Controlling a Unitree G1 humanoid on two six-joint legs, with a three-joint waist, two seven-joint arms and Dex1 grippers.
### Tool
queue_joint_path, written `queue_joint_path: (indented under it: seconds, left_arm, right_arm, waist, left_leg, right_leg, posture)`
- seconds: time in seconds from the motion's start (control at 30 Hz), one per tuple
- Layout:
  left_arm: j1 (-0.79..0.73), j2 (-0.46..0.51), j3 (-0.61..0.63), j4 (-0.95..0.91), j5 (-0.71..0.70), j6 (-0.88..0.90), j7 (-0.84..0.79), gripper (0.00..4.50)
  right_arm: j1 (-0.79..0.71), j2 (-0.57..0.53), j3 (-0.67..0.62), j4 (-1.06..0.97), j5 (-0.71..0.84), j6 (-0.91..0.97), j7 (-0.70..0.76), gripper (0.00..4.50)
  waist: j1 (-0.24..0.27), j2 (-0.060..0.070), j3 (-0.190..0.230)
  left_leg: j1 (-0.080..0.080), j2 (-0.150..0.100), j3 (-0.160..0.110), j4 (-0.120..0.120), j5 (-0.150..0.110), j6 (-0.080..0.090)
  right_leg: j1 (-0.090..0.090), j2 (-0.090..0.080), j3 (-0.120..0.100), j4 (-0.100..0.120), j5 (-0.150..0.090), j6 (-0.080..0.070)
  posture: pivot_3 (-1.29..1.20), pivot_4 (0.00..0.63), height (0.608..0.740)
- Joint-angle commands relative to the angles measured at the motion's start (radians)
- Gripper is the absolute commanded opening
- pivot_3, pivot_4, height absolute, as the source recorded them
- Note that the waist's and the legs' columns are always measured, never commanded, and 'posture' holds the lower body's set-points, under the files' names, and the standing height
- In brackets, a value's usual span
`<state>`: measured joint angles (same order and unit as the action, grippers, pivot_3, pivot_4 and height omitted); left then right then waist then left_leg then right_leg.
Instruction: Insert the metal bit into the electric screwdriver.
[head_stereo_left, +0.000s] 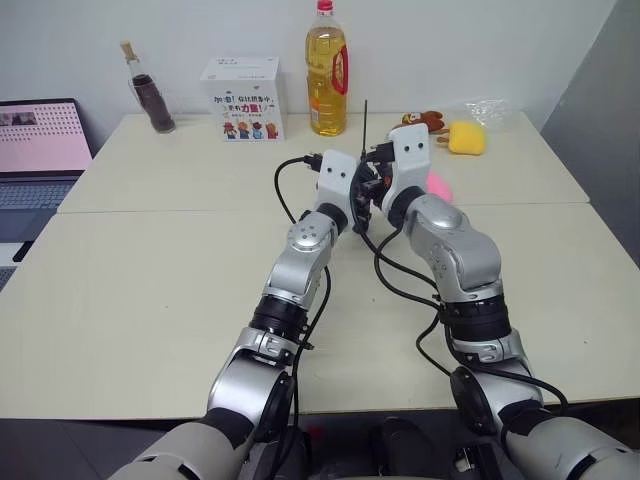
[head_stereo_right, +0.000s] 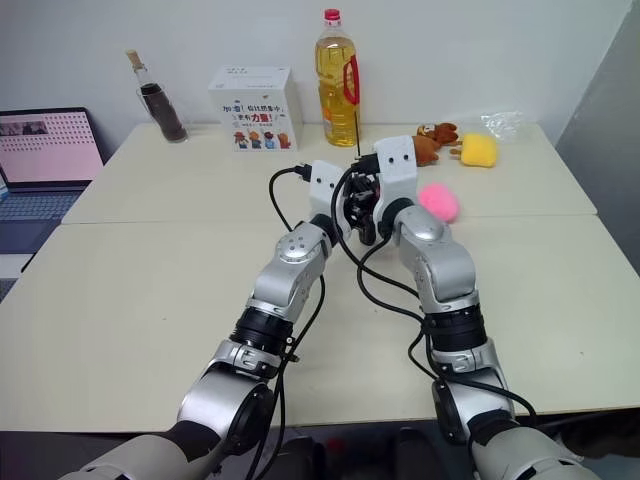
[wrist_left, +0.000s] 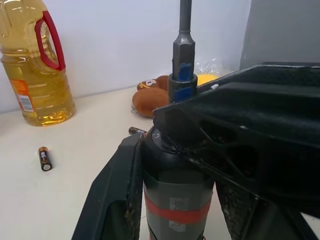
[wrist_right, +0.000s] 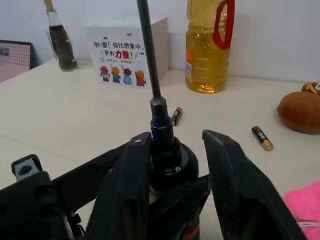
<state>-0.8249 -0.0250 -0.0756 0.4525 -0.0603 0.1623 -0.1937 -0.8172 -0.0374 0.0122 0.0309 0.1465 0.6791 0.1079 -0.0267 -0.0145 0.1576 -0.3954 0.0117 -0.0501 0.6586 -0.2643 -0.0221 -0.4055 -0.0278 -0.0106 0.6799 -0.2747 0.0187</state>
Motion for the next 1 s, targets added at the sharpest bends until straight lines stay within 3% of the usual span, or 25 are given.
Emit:
queue_joint_path:
  seconds: [0.03, 0.3, 0.53, 0.77, 0.87, 1.0]
  left_arm:
    - [0.008, 0.007, 0.005, 0.007, 0.005, 0.005, -0.006, 1.65]
    - [-0.020, 0.019, 0.017, 0.048, 0.001, -0.009, -0.027, 1.65]
    - [-0.110, 0.108, 0.078, 0.133, -0.057, -0.013, -0.122, 1.65]
    - [-0.128, 0.397, 0.057, -0.012, -0.170, 0.158, -0.559, 1.65]
    - [-0.149, 0.616, 0.050, -0.068, -0.198, 0.265, -0.789, 1.65]
    - [-0.133, 0.820, -0.057, -0.096, -0.137, 0.225, -1.053, 1.65]
  right_arm:
    - [-0.036, -0.018, -0.078, -0.050, 0.027, -0.067, -0.010, 2.69]
    - [-0.125, -0.078, -0.229, -0.082, 0.238, -0.060, 0.111, 4.49]
    - [-0.130, -0.253, -0.283, -0.120, 0.403, 0.067, 0.264, 4.49]
    - [0.031, -0.492, -0.237, -0.247, 0.485, 0.127, 0.512, 4.49]
    - [0.206, -0.569, -0.241, -0.365, 0.505, 0.119, 0.584, 4.49]
    - [0.387, -0.645, -0.218, -0.516, 0.546, 0.112, 0.679, 4.49]
  waist:
    - [0.000, 0.000, 0.000]
    - [0.000, 0.001, 0.002]
    - [-0.007, 0.001, 0.002]
    - [-0.024, 0.003, 0.007]
    - [-0.022, 0.001, 0.010]
    - [-0.016, 0.002, 0.015]
  left_leg:
    - [0.000, 0.000, 0.000, 0.000, 0.000, 0.000]
    - [-0.002, 0.000, 0.000, 0.000, 0.000, 0.000]
    - [-0.001, 0.000, 0.001, 0.000, 0.000, 0.000]
    - [-0.001, 0.002, 0.001, -0.004, -0.001, 0.001]
    - [-0.001, 0.002, 0.001, -0.008, 0.000, 0.001]
    - [-0.002, 0.002, 0.000, -0.011, 0.000, 0.001]
  right_leg:
    - [0.000, 0.000, 0.000, 0.000, 0.000, 0.000]
    - [-0.001, 0.000, -0.001, 0.000, 0.000, 0.000]
    - [-0.001, 0.000, -0.001, 0.000, 0.000, 0.000]
    - [-0.004, 0.005, 0.001, 0.000, 0.000, -0.001]
    - [-0.005, 0.005, 0.000, -0.001, -0.001, -0.002]
    - [-0.006, 0.004, 0.000, -0.002, -0.003, -0.004]
  posture:
    - [0.00, 0.150, 0.740]
    - [0.00, 0.150, 0.740]
    - [0.00, 0.150, 0.740]
    - [0.00, 0.150, 0.740]
    - [0.00, 0.150, 0.740]
    - [0.00, 0.150, 0.740]
